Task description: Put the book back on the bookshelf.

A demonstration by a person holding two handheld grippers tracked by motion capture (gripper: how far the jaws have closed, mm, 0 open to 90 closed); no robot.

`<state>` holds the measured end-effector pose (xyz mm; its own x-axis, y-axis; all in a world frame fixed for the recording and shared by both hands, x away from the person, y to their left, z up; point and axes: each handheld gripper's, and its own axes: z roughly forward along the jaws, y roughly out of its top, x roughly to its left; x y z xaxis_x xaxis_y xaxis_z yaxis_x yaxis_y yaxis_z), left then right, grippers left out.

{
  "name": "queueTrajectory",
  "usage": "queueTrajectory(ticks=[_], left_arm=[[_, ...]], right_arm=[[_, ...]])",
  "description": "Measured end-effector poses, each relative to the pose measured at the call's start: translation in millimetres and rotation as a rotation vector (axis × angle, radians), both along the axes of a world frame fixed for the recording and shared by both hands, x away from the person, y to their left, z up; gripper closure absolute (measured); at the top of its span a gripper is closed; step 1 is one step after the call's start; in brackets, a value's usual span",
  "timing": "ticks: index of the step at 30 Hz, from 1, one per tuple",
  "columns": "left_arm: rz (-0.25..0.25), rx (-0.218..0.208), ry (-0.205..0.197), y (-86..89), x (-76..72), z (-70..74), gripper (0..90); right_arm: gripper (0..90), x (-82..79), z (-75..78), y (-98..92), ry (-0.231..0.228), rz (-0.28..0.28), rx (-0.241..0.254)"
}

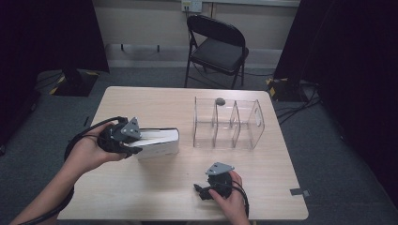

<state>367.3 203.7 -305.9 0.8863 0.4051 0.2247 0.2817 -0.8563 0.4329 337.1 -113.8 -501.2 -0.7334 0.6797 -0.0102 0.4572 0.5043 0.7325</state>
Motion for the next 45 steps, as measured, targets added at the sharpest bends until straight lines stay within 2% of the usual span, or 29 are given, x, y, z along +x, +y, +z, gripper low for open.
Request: queueTrajectory(ticks=[2,7,8,9,13,15,18,23,24,28,31,37,38,39,40,41,42,45], left_arm=[[-0.006,0.017,0.005,-0.6,2.0,1.4,69.4],[0.019,0.021,0.004,-2.7,3.7,1.7,68.5],[0.015,0.046,0.003,-3.4,4.0,2.5,68.5],[0.019,0.048,0.004,-4.0,4.5,2.4,68.7],[0.021,0.068,0.017,-5.7,6.6,4.5,68.7],[0.034,0.061,0.023,-6.5,6.8,4.3,68.8],[0.021,0.078,0.041,-6.8,8.2,5.7,69.5],[0.03,0.078,0.04,-10.7,4.8,5.0,70.9],[0.017,0.095,0.044,-11.1,5.1,6.0,71.3],[0.014,0.096,0.04,-14.9,0.7,6.3,72.6],[0.001,0.116,0.034,-16.6,-3.4,7.6,73.7],[-0.031,0.106,0.052,-10.2,-12.9,9.6,73.8],[-0.026,0.087,0.056,-9.3,-15.0,8.9,73.8],[-0.038,0.091,0.055,-7.4,-17.0,9.6,73.8],[-0.04,0.077,0.061,-6.6,-19.2,9.0,73.8],[-0.054,0.088,0.064,-5.3,-20.4,10.0,73.8],[-0.055,0.076,0.066,-4.4,-22.3,9.7,73.8],[-0.077,0.078,0.062,-2.4,-26.6,10.1,73.8]], right_arm=[[13.0,0.0,0.0,0.0,0.0,0.0,0.001],[13.0,0.0,0.0,0.0,0.001,0.0,0.001],[13.0,0.2,-0.1,-0.1,-0.001,0.001,0.001],[13.0,0.2,-0.1,-0.1,-0.001,0.001,0.001],[13.0,0.2,-0.1,-0.1,-0.001,0.001,0.001],[13.1,0.1,-0.1,-0.1,0.0,0.0,0.001],[13.1,0.0,0.0,0.0,0.002,-0.001,0.002],[13.1,0.2,-0.1,-0.1,0.0,0.0,0.003],[13.1,0.2,-0.1,-0.1,0.0,0.0,0.003],[13.1,0.1,0.0,-0.1,0.002,0.0,0.003],[13.1,0.2,-0.1,-0.1,0.0,0.001,0.003],[13.0,0.2,-0.1,-0.1,0.0,0.0,0.002],[13.1,0.1,0.0,-0.1,0.001,0.0,0.001],[13.0,0.1,0.0,-0.2,0.002,0.0,0.001],[13.0,0.1,0.0,-0.1,0.003,0.0,0.003],[13.0,0.1,0.1,-0.1,0.002,-0.001,0.0],[12.8,0.4,0.0,-0.2,-0.001,0.004,0.001],[12.6,0.5,-0.1,-0.1,0.001,0.006,0.003]])
